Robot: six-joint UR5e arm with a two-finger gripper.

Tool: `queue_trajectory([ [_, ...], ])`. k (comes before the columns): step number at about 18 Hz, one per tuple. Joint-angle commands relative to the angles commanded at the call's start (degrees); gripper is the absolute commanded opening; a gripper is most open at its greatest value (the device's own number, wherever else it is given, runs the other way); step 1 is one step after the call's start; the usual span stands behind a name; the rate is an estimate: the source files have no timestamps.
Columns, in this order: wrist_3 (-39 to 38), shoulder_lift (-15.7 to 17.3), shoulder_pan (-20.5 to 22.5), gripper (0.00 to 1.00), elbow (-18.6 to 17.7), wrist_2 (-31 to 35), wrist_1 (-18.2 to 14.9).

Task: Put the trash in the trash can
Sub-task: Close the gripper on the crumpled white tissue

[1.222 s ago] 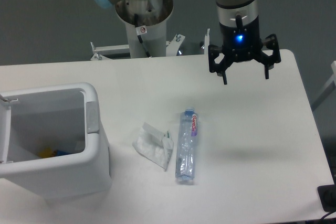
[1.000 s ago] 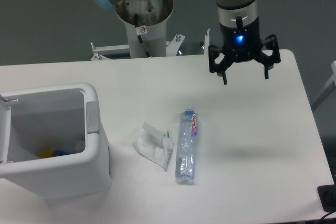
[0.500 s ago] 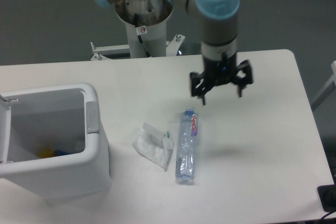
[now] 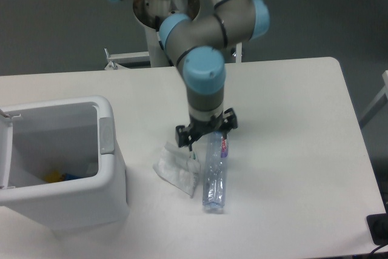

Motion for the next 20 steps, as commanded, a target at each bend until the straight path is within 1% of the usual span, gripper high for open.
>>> queue_trajectory([
  [2,-2.3,-0.4,-0.4,1.0,-0.1,-0.7,0.1],
  [4,-3.3,-1.5,-2.0,1.0,-0.1,-0.7,0.1],
  [8,-5.4,-4.0,-3.9,1.0,0.0,-0.5,0.3],
  [9,-5.7,-4.4,-4.1,0.96,-0.1,-0.5,0.6],
  [10,-5.8,-5.0,-4.7,0.76,-0.2,-0.2,0.9],
  [11,-5.8,-5.1,-5.1,0.53,-0.5,0.2,1.1],
  [13,-5.4,-4.7,-5.2,0.19,-0.7,0.3,1.2],
  [14,-5.1,-4.3,-5.2,0.0,-0.5,0.3,1.1],
  [16,-4.3,-3.7,-5.1,0.0,-0.4,0.2,0.7],
  [20,-0.2,-2.4,-4.1,0.0,-1.0,0.2,0.5],
])
